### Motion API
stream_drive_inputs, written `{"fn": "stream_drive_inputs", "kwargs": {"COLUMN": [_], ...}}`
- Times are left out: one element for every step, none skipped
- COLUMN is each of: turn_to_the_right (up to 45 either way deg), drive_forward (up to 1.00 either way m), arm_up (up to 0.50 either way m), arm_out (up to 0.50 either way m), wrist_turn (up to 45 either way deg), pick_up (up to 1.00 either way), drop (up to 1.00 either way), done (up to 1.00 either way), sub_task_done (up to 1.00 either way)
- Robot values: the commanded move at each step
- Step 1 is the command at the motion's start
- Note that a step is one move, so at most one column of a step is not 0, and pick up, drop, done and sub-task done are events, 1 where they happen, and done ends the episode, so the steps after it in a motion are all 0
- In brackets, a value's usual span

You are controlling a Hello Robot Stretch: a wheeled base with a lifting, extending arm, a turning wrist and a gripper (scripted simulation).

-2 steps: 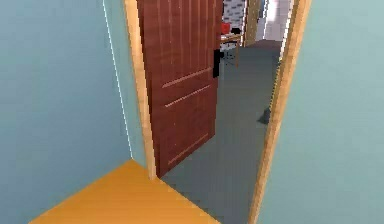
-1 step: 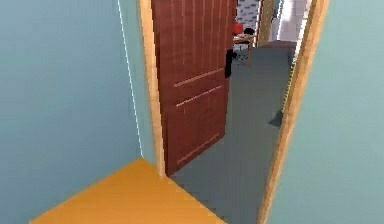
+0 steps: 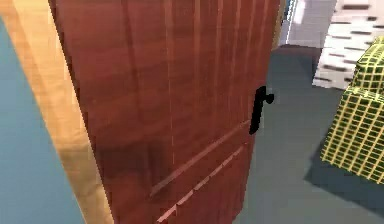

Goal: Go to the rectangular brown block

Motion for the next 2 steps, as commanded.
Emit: {"fn": "stream_drive_inputs", "kwargs": {"turn_to_the_right": [-24.0,0.0], "drive_forward": [0.00,0.05], "arm_up": [0.00,0.00], "arm_out": [0.00,0.00], "wrist_turn": [0.0,0.0], "pick_up": [0.00,0.00], "drop": [0.00,0.00], "done": [0.00,0.00], "sub_task_done": [0.00,0.00]}}
